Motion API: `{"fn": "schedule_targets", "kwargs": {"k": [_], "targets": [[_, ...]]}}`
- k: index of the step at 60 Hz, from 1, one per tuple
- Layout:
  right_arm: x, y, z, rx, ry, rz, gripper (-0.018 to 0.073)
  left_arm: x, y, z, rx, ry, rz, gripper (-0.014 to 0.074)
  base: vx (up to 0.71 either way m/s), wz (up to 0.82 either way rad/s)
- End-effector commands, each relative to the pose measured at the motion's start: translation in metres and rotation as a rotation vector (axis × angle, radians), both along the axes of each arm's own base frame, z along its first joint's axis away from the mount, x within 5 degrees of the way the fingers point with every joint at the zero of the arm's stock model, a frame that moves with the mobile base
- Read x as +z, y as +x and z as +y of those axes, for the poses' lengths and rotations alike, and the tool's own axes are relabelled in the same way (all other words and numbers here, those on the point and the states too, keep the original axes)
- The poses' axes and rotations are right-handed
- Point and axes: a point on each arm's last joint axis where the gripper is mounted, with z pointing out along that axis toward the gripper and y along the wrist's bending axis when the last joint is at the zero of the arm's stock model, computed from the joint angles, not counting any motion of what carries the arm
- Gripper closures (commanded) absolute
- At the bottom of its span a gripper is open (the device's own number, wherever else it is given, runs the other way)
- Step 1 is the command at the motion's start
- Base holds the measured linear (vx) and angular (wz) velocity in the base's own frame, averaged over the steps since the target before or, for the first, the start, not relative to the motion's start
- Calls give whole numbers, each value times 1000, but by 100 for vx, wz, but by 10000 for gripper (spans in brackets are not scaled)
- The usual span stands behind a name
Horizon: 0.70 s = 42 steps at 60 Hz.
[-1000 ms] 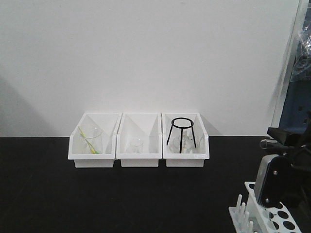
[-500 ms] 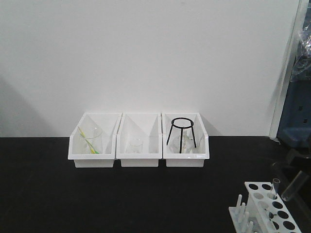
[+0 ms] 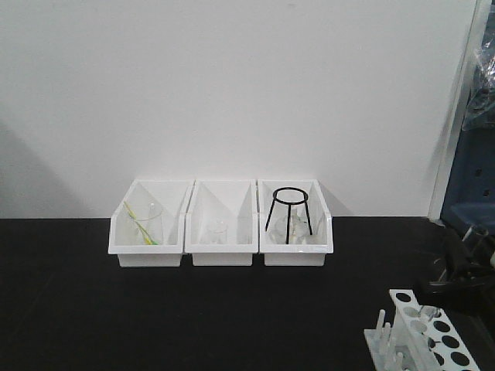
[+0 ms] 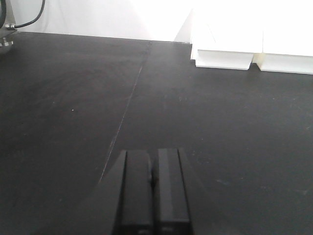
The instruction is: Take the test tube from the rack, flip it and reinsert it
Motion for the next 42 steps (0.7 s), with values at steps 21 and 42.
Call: {"fn": "schedule_targets", "kwargs": {"k": [21, 42], "targets": [[-4, 11, -1, -48, -67, -39, 568, 7, 1, -1, -12, 6, -89, 603, 0, 0], [-34, 23, 2, -33, -76, 93, 568, 7, 1, -1, -12, 6, -89, 603, 0, 0]]}}
